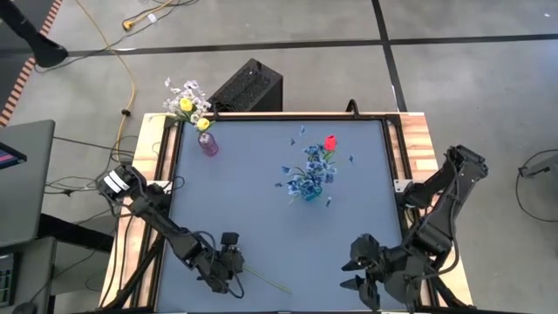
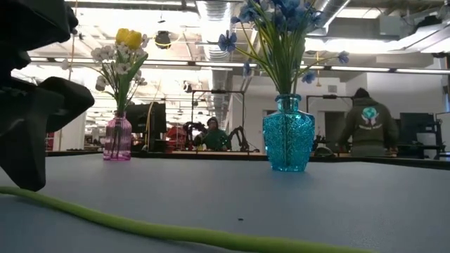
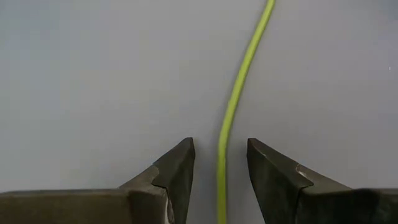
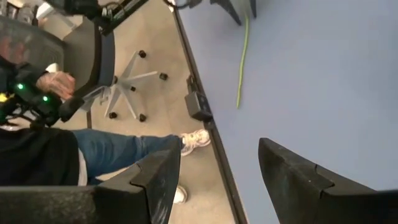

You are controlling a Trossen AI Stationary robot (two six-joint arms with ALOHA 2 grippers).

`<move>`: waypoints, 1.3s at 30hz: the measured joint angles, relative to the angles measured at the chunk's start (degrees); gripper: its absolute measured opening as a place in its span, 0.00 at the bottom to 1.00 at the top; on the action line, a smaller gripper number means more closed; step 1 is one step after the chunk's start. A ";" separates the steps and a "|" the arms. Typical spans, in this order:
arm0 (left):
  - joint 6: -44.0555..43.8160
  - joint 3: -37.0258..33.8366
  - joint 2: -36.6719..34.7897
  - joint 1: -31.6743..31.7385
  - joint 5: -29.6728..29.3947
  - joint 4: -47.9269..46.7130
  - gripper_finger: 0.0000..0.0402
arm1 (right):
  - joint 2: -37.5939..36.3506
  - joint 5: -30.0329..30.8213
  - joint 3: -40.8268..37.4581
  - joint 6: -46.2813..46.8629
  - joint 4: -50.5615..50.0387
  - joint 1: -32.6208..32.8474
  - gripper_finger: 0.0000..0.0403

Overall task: Sort flowers into vase by color
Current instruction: Put the red flower into the blue vase

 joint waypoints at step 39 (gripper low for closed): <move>-34.27 -1.59 -29.73 15.02 22.19 -4.37 0.00 | 20.11 -10.82 15.47 -53.68 12.67 -25.59 0.60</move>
